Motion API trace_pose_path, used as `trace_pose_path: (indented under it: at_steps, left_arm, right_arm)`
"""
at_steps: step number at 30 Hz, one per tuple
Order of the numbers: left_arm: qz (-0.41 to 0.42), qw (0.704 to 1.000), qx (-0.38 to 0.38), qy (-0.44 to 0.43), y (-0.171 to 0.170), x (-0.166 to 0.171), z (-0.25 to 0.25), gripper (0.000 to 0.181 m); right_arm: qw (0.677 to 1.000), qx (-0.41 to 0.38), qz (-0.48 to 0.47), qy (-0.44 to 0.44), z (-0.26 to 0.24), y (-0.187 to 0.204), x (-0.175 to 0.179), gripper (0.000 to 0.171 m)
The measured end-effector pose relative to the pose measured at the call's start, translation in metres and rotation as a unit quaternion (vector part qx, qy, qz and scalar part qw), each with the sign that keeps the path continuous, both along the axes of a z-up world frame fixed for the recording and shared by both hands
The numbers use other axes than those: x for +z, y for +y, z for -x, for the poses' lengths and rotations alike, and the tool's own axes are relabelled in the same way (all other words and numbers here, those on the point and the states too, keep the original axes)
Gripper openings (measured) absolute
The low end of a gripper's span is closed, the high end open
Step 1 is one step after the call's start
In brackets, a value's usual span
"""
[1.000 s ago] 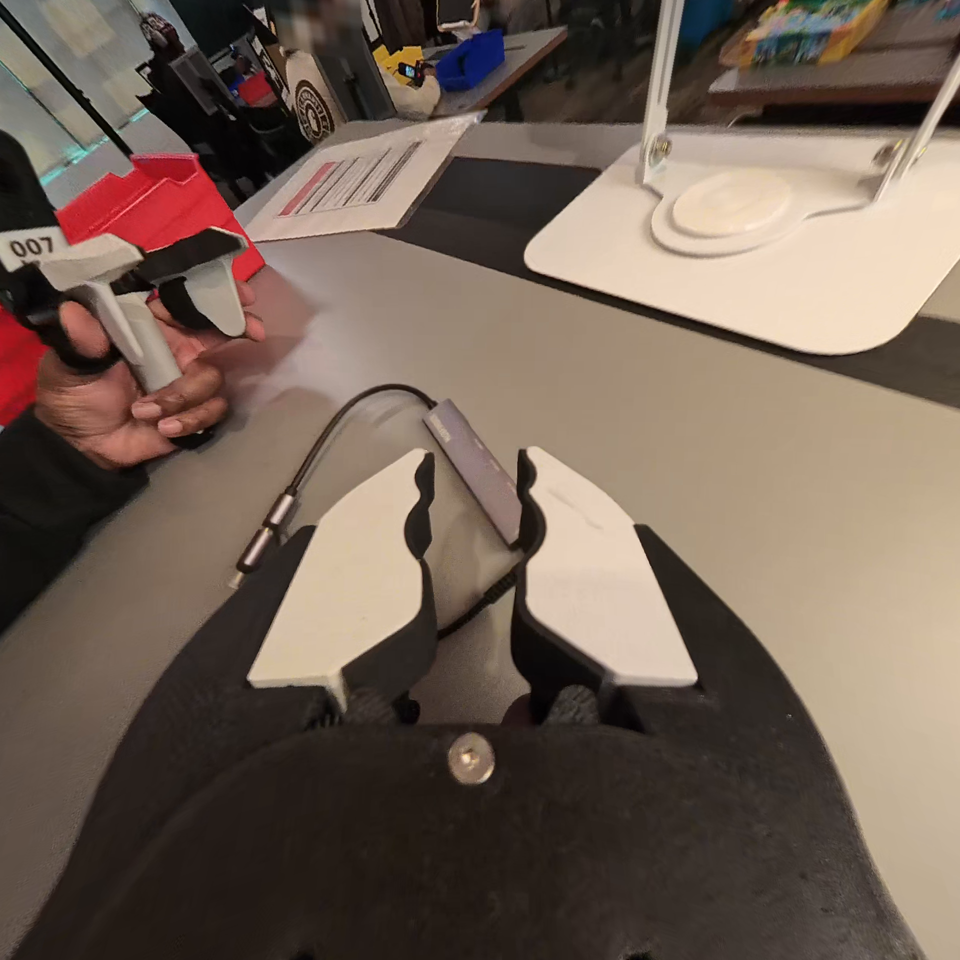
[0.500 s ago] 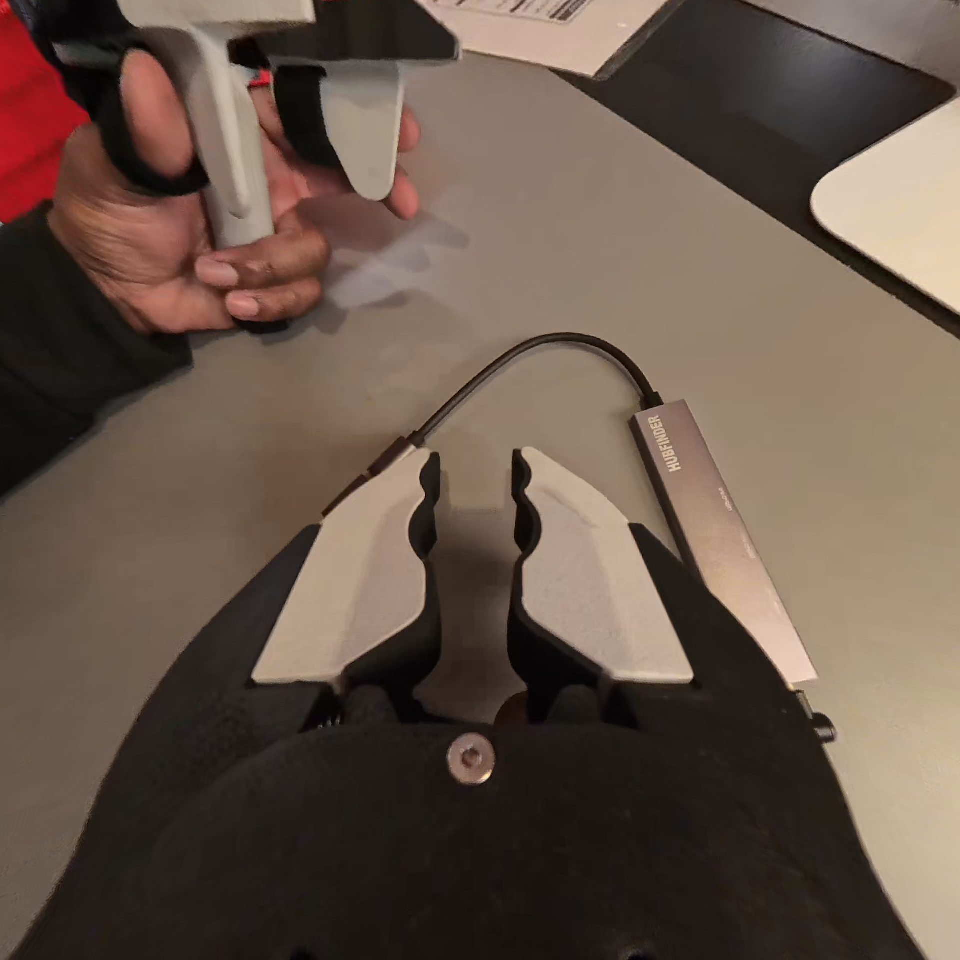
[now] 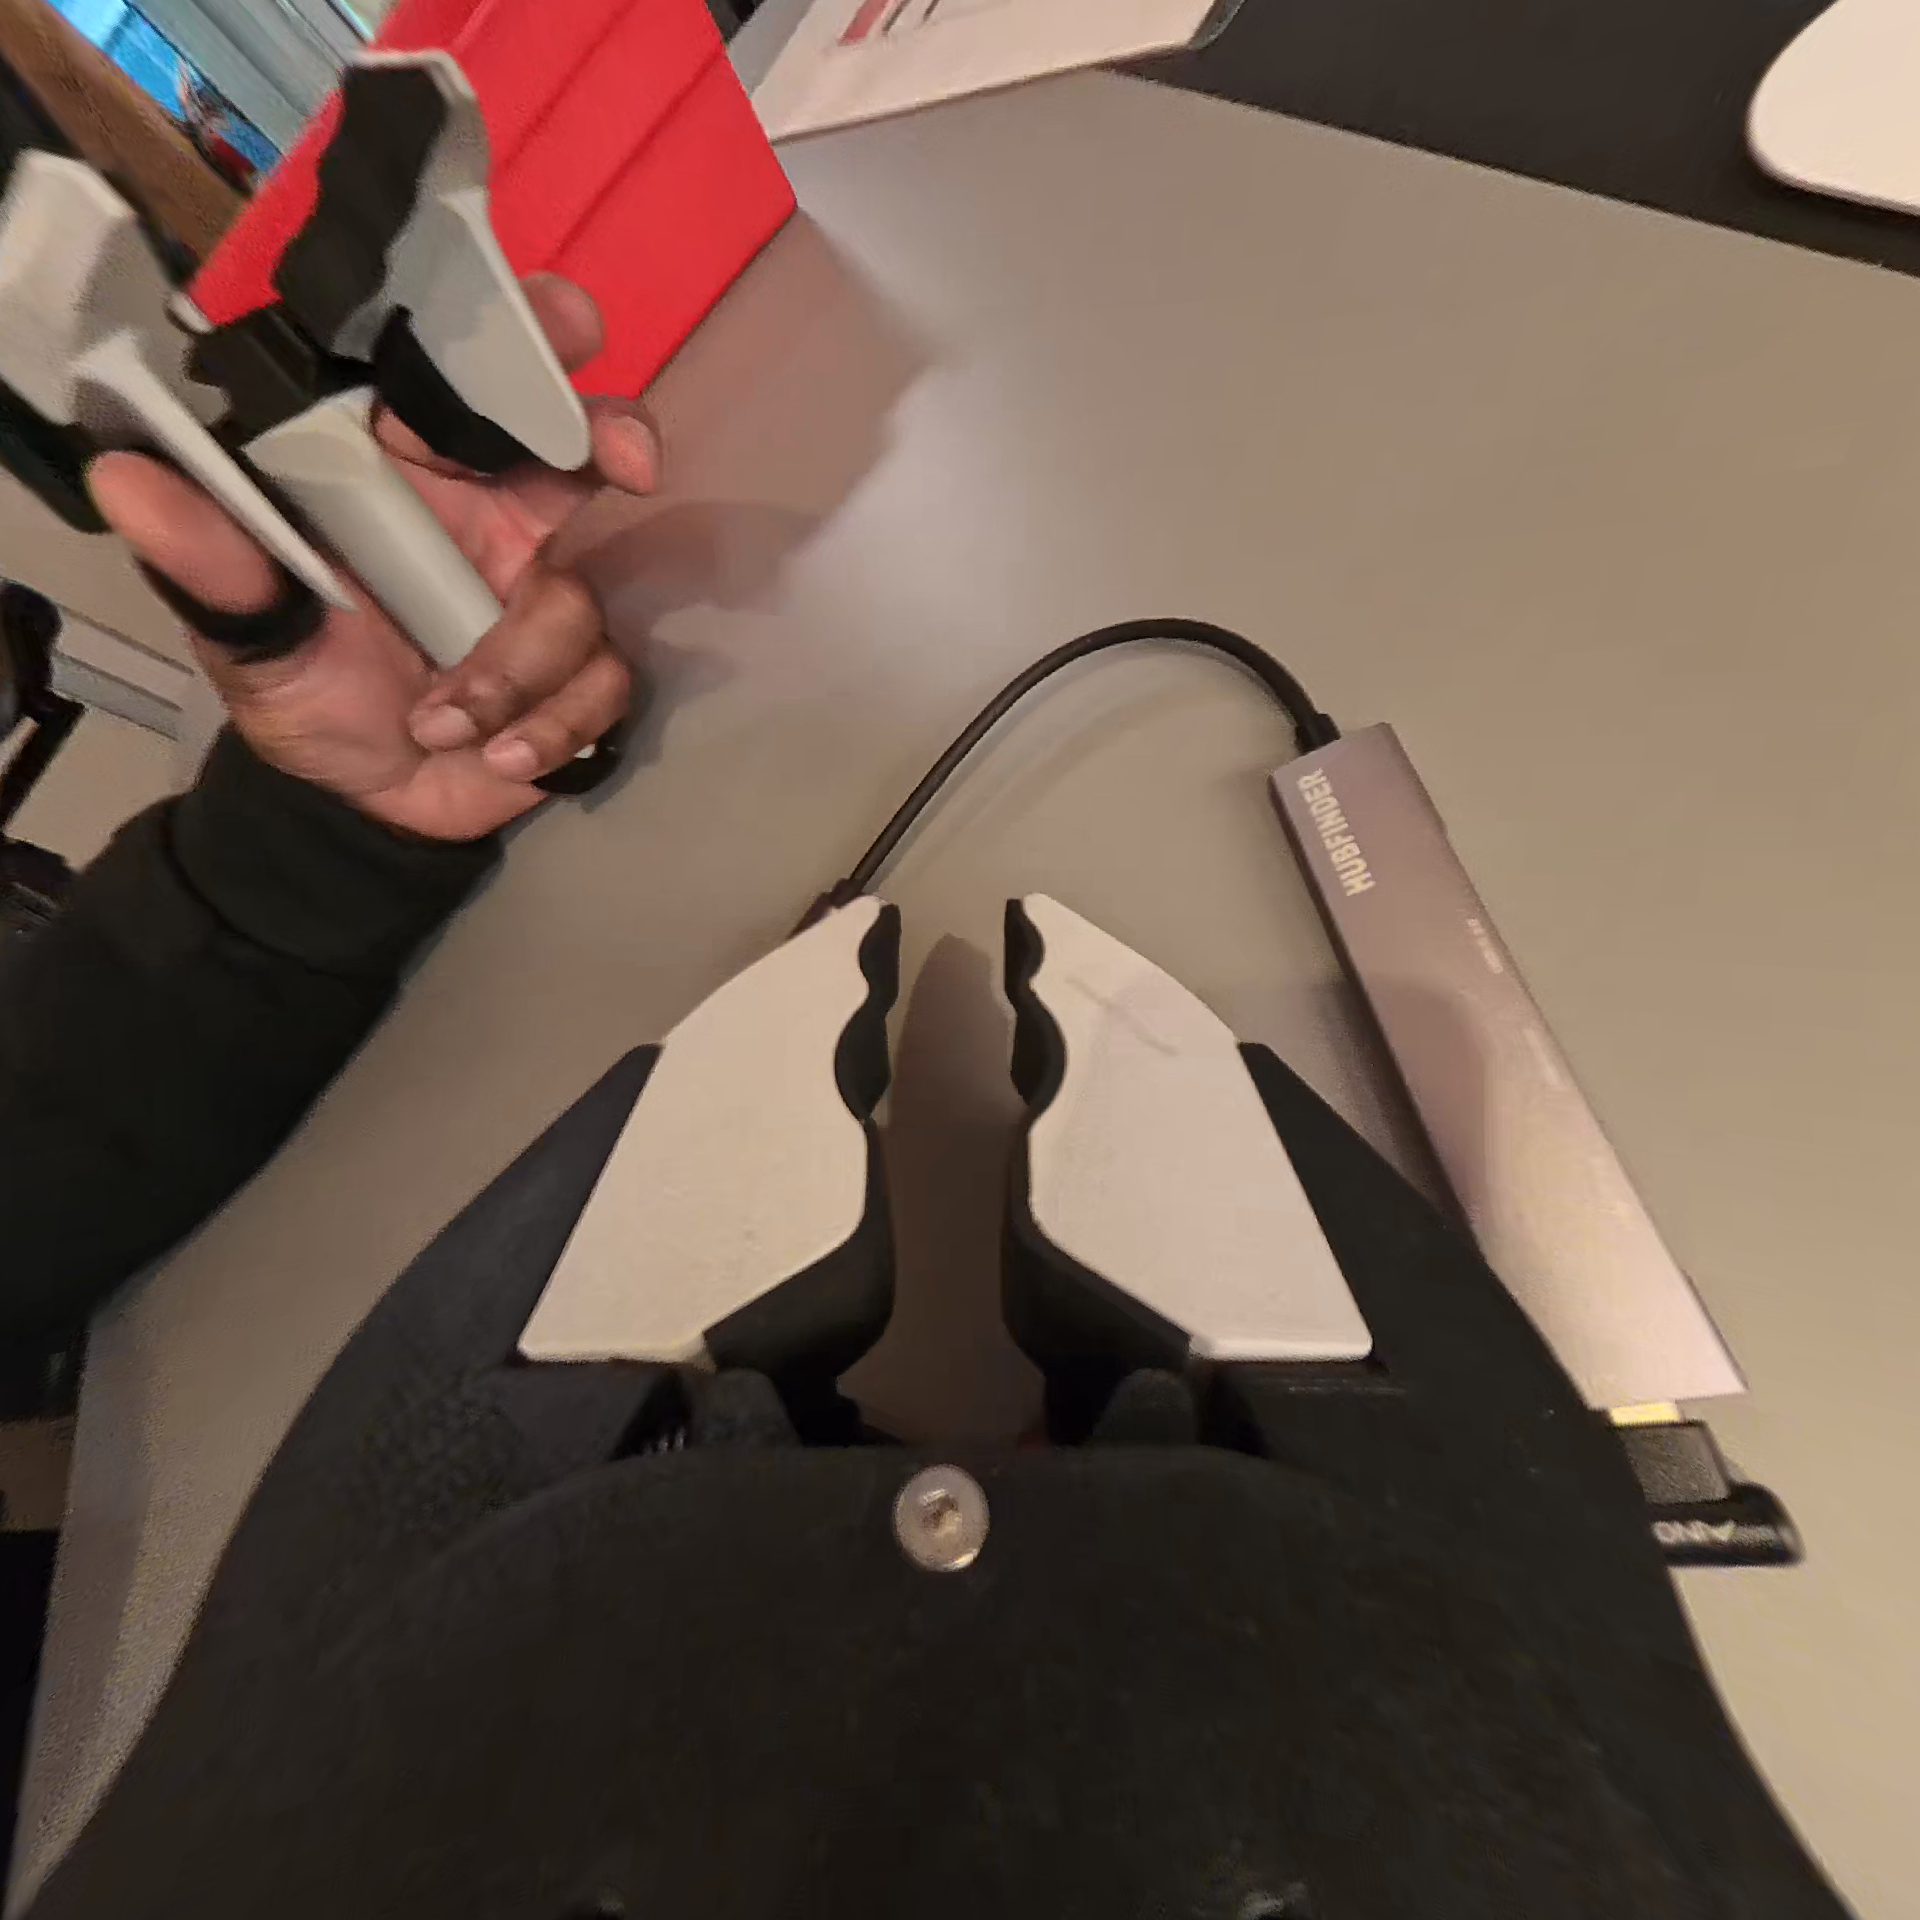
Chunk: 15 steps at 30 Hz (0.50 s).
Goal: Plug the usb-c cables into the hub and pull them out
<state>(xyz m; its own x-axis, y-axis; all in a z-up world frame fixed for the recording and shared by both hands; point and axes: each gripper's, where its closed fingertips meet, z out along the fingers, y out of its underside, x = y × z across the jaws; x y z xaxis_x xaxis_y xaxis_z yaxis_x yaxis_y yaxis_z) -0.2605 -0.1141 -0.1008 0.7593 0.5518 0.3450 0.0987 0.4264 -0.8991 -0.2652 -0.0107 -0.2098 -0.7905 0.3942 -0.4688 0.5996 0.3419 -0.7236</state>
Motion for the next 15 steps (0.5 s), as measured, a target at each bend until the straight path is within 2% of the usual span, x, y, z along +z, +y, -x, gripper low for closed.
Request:
trace_pose_path:
  at_steps: [6,9,12,15]
  left_arm:
    - [-0.052,0.997,0.049,-0.019,0.007,0.001,-0.079,0.053]
    - [-0.035,0.994,0.091,-0.049,-0.009,0.001,-0.125,0.051]
    - [0.029,0.978,0.199,-0.054,-0.075,0.029,-0.153,0.046]
    - [0.135,0.929,0.322,-0.120,-0.168,0.051,-0.157,0.041]
  right_arm:
    - [0.999,0.006,-0.034,0.028,-0.003,-0.002,-0.005,0.020]
    - [0.999,0.007,-0.028,0.025,-0.003,-0.002,-0.004,0.020]
    - [1.000,0.014,-0.023,0.015,-0.005,-0.003,-0.004,0.020]
    - [1.000,0.018,-0.019,0.008,-0.006,-0.004,-0.004,0.020]
